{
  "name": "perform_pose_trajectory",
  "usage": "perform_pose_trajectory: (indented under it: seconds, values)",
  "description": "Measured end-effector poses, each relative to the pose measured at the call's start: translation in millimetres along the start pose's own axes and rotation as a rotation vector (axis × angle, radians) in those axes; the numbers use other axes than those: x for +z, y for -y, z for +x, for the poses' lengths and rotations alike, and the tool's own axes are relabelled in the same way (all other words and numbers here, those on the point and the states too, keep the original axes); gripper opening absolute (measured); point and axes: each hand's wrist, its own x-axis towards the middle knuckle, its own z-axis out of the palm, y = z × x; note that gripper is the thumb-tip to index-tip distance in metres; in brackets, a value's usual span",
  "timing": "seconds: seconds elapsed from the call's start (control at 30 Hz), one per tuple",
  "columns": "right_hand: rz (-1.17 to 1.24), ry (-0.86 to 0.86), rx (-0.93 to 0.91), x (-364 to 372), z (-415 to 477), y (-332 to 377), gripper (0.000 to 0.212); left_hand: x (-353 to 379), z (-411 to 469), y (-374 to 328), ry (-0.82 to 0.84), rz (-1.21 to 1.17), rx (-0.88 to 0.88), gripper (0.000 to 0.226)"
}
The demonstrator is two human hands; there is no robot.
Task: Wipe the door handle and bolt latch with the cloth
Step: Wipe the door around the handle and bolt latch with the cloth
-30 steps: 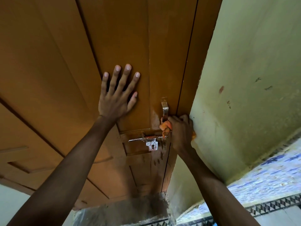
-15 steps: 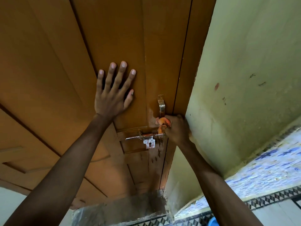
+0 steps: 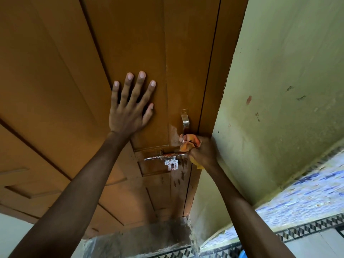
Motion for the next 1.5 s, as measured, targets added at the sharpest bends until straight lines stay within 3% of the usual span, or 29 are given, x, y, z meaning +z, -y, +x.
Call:
perform_pose_trajectory:
  seconds: [0.1, 0.2, 0.33, 0.57, 0.7, 0.87, 0.93, 1.07, 1.23, 1.33, 1.5]
  values:
    - [0.467, 0.222, 0.304, -22, 4, 22, 0.024, 1, -1, -1, 0.004, -0.011, 0.004, 0.065]
    - [0.697, 0.349, 0.414, -49, 13, 48, 0.033, 1, -2, -1, 0.004, -0.005, 0.003, 0.066]
    - [0.699, 0.357, 0.46, -61, 14, 69, 0.018, 0, -1, -1, 0.004, -0.008, 0.012, 0.067]
    - [0.787, 0.482, 0.427, -70, 17, 86, 0.024, -3, 1, -1, 0.011, -0.007, 0.002, 0.063]
    - [0.761, 0.421, 0.433, -63, 16, 86, 0.024, -3, 1, -1, 0.008, -0.011, 0.002, 0.064]
    - [0.965, 0.319, 0.41, -54, 9, 66, 0.021, -3, -1, -1, 0.019, -0.012, 0.003, 0.065]
    - [0.898, 0.356, 0.403, -55, 13, 67, 0.02, -2, -1, -2, 0.019, -0.013, 0.003, 0.065]
    - [0.528, 0.444, 0.453, -56, 19, 82, 0.021, -4, 2, -1, 0.013, -0.022, 0.001, 0.065]
    - [0.373, 0.19, 0.366, -50, 13, 79, 0.028, -4, 0, -1, 0.014, -0.031, -0.001, 0.064]
    - [0.433, 0.27, 0.438, -52, 14, 79, 0.03, -4, 0, -1, 0.013, -0.042, 0.003, 0.065]
    - [0.627, 0.442, 0.538, -63, 26, 95, 0.013, -3, 0, -2, 0.011, -0.041, 0.002, 0.063]
